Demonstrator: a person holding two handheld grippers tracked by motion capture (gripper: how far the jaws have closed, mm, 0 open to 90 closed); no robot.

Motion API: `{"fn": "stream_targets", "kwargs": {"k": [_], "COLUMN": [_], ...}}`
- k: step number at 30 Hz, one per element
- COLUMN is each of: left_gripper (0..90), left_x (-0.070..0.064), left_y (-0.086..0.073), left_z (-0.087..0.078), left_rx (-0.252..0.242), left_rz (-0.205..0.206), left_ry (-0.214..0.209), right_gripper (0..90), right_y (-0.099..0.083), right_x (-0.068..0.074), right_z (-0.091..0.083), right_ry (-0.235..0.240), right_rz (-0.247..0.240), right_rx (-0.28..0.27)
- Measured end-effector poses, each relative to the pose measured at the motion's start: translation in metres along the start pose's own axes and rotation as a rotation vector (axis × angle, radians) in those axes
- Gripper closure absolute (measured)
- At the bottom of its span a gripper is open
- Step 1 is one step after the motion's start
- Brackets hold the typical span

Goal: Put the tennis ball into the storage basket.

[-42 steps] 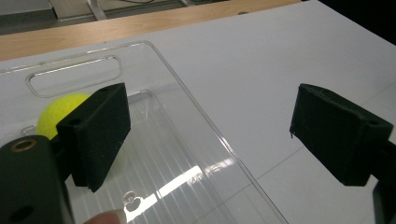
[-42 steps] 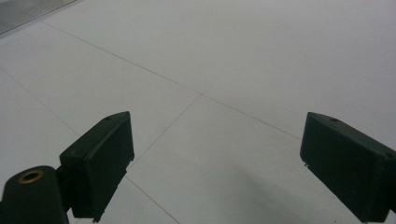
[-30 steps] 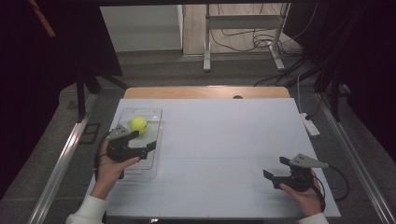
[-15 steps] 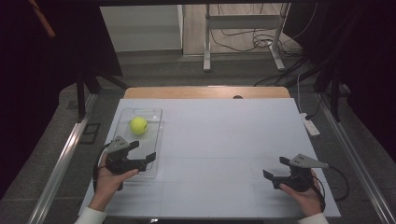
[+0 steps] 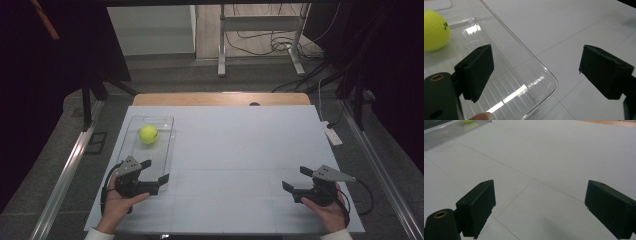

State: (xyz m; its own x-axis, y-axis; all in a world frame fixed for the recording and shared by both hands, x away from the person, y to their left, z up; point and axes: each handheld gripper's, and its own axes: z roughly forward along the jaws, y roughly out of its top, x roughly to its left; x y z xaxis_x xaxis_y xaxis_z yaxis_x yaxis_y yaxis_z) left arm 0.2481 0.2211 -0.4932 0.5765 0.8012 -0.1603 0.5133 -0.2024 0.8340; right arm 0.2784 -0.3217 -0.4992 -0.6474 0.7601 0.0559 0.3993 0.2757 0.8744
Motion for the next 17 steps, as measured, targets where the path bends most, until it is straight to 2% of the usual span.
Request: {"fn": "stream_targets", "kwargs": {"k": [17], "left_gripper": [13.0], "left_x": [0.0019], "left_y": [-0.002], "left_z": [0.001], "left_rx": [0.005], "left_rz": [-0.015], "left_ry": [-0.003], "right_gripper": [9.6], "right_y": [-0.0001], "right_x": [-0.0009], "right_z": [0.0017], "right_ry": [0.008], "right_rz": [-0.002], "right_rx": [-0.007]}}
